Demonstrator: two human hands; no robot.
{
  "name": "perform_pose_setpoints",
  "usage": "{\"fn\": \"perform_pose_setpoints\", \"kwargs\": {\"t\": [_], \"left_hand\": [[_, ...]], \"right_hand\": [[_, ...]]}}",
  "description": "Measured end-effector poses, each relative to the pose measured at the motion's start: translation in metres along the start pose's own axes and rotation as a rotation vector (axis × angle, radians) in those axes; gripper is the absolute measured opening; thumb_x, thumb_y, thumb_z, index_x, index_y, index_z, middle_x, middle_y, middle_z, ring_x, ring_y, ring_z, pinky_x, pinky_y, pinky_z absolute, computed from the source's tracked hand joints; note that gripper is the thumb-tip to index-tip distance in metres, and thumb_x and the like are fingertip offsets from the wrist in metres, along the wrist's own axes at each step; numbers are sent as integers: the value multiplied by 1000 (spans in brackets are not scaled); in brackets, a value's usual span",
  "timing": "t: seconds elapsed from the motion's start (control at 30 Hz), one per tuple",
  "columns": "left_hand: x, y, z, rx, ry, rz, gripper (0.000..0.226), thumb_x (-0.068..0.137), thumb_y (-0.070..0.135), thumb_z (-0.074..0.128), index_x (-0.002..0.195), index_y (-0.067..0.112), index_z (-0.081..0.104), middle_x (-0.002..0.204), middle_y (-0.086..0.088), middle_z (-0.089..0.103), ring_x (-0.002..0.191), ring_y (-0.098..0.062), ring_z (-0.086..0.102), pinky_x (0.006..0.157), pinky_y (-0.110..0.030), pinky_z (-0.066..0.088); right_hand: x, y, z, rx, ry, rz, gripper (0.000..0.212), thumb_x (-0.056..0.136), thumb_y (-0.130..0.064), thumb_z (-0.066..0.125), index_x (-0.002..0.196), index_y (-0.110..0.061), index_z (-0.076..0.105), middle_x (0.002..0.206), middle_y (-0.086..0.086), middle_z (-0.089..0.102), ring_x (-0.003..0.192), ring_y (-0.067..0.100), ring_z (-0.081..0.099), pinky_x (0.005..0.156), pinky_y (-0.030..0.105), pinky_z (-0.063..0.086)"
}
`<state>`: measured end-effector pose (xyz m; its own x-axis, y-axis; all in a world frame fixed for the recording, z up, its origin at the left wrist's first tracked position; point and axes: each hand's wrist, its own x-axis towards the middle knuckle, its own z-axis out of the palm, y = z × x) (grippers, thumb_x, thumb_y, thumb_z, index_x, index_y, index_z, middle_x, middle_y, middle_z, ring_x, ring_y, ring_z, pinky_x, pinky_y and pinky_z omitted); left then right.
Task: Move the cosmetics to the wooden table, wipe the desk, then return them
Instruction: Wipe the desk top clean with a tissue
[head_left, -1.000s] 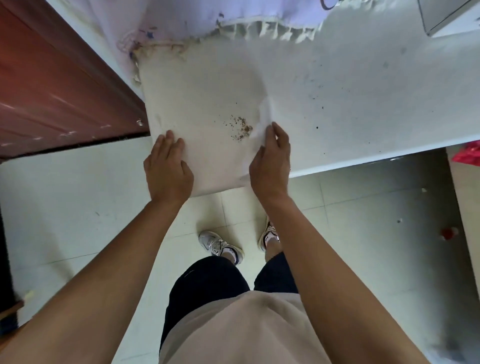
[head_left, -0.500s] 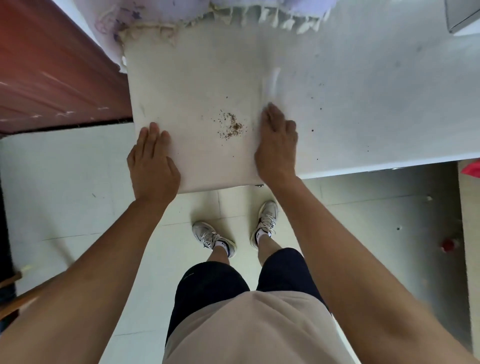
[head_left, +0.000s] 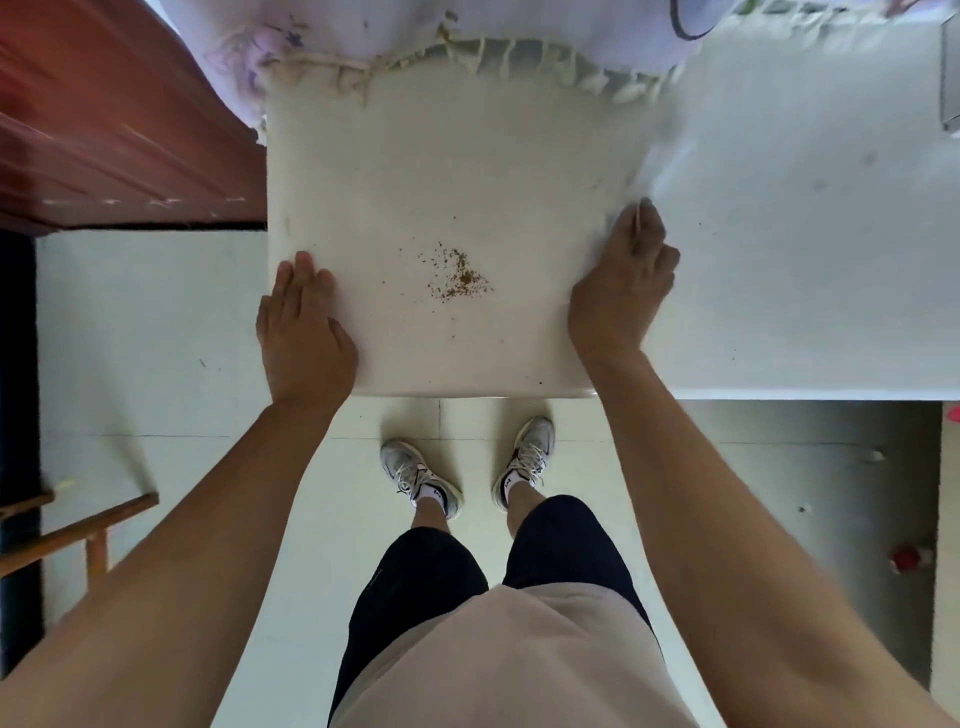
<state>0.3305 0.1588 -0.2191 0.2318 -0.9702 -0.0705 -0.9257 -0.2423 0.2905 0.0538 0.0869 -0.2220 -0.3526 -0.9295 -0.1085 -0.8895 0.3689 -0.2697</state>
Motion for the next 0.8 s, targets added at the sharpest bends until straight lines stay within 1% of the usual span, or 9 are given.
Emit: {"fn": "perform_pose_setpoints", "kwargs": {"t": [0.2,0.27,0.37,0.4,0.47,0.53,0.6,0.67,0.8], "left_hand": [[0,-1,-3,8,-35,9,52,86,-3,39,136,5,48,156,-11,31,146,-29,24,118,-48,21],[0,-1,-4,4,-43,14,51,86,-5,39,136,4,48,156,-13,31,146,-31,24,117,-49,22],[1,-1,-5,5,-47,8,52,86,-5,39,136,4,48,156,-13,31,146,-31,24,116,-50,23],[1,-2,-4,6,-48,7,52,86,-5,39,136,4,48,156,-13,31,146,-31,24,116,-50,23],[0,-2,-4,7,-48,6,53,85,-5,38,136,4,48,156,-13,31,146,-31,24,116,-50,23],[1,-1,-5,-3,-50,-2,54,84,-3,37,135,5,49,156,-13,31,146,-31,25,116,-49,23],[2,0,-6,-13,-57,-6,55,83,-2,36,135,4,49,156,-13,31,145,-32,25,116,-49,23],[2,-2,-9,-19,-66,7,55,83,-3,38,136,4,50,156,-13,32,145,-32,26,115,-49,23],[5,-16,-17,-69,-86,97,54,84,-6,41,135,4,53,153,-13,37,143,-31,31,112,-49,30]], "right_hand": [[-22,-84,15,96,-297,-668,64,84,8,44,145,-11,42,156,-2,32,116,31,45,94,36,39],[-13,-80,8,297,-296,-636,61,84,12,43,141,-9,49,151,3,41,119,30,47,99,33,40],[6,-42,-8,511,-80,-320,59,81,8,42,138,-6,53,146,9,44,126,26,48,105,20,35],[10,-23,-11,495,-20,-226,58,82,5,42,138,-5,52,147,11,43,127,27,48,105,20,35],[12,12,-15,315,32,-120,58,85,-1,41,143,-5,46,151,12,38,127,32,45,105,31,38],[0,31,-11,67,26,-128,57,90,-4,38,147,-4,38,156,12,32,122,38,44,100,40,35],[-18,27,-3,-52,3,-127,59,91,-6,36,149,-5,34,159,9,28,118,37,43,94,41,33],[-37,6,5,-78,-36,-141,61,89,-4,36,150,-5,33,159,9,27,117,38,44,90,41,33],[-74,-56,24,-69,-147,-341,65,86,-1,36,150,-2,30,160,11,25,113,38,43,88,43,33]]}}
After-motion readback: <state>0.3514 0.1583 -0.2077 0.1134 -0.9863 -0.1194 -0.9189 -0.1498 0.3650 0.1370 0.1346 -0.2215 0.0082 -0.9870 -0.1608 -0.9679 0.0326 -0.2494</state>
